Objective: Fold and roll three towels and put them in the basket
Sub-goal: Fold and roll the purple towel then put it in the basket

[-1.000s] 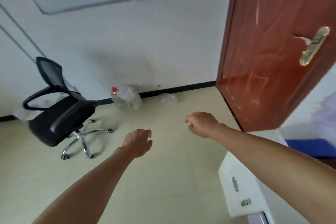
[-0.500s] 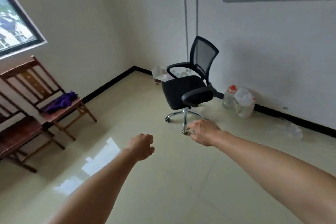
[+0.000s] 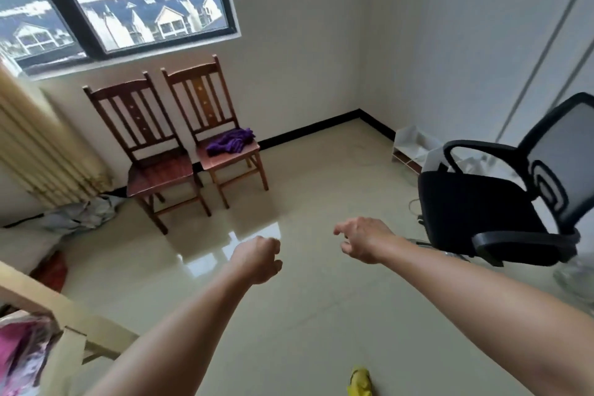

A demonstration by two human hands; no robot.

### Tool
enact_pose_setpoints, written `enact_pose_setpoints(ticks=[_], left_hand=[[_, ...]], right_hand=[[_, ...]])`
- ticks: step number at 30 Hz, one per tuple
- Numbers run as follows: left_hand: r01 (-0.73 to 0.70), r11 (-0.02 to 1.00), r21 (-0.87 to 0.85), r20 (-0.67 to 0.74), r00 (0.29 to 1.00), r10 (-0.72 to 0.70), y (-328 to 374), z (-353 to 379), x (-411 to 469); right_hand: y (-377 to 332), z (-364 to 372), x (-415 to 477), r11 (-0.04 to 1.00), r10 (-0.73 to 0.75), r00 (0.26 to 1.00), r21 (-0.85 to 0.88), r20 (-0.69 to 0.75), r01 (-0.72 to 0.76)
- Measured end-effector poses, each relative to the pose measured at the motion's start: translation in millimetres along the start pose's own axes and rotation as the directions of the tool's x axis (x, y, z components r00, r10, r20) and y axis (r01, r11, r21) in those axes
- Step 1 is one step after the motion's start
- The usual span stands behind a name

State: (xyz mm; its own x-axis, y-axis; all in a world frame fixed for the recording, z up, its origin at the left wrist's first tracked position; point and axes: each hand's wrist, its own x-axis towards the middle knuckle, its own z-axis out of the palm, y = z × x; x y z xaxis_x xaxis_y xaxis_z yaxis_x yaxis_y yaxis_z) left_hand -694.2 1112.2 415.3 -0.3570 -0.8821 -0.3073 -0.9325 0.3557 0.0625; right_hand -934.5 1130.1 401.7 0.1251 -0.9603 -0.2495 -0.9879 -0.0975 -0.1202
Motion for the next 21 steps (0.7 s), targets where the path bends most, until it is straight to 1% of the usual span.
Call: enact_pose_setpoints(ticks=[5, 7, 9, 13, 16, 19, 21], left_hand=[[0.128, 0.99, -0.05, -0.017, 0.991, -0.129, -49, -42, 99], [0.199, 0.974, -0.107, -0.02, 0.979, -0.202, -80, -55, 134], [0.212, 0.972, -0.102, -0.01, 0.977, -0.214, -89, -63, 144], [0.332, 0.933, -0.139, 0.028, 0.943, -0.331, -155, -75, 192], [0.379, 0.914, -0.145, 0.056, 0.925, -0.375, -206, -79, 232], [0.396, 0.907, -0.142, 0.068, 0.918, -0.39, -261, -89, 284], [0.397, 0.906, -0.146, 0.072, 0.918, -0.39, -298, -104, 320]], right_hand=[[13, -50, 147, 0.996, -0.081, 0.997, -0.027, 0.013, 0.081], [7, -71, 211, 0.992, -0.115, 0.993, -0.047, 0.02, 0.116], [3, -83, 232, 0.991, -0.12, 0.992, -0.064, 0.028, 0.121], [-35, -96, 332, 0.966, -0.246, 0.969, -0.07, 0.034, 0.248], [-65, -98, 398, 0.943, -0.317, 0.947, -0.085, 0.05, 0.321], [-90, -98, 470, 0.933, -0.343, 0.939, -0.106, 0.039, 0.345], [-103, -108, 517, 0.937, -0.326, 0.944, -0.116, 0.042, 0.329]])
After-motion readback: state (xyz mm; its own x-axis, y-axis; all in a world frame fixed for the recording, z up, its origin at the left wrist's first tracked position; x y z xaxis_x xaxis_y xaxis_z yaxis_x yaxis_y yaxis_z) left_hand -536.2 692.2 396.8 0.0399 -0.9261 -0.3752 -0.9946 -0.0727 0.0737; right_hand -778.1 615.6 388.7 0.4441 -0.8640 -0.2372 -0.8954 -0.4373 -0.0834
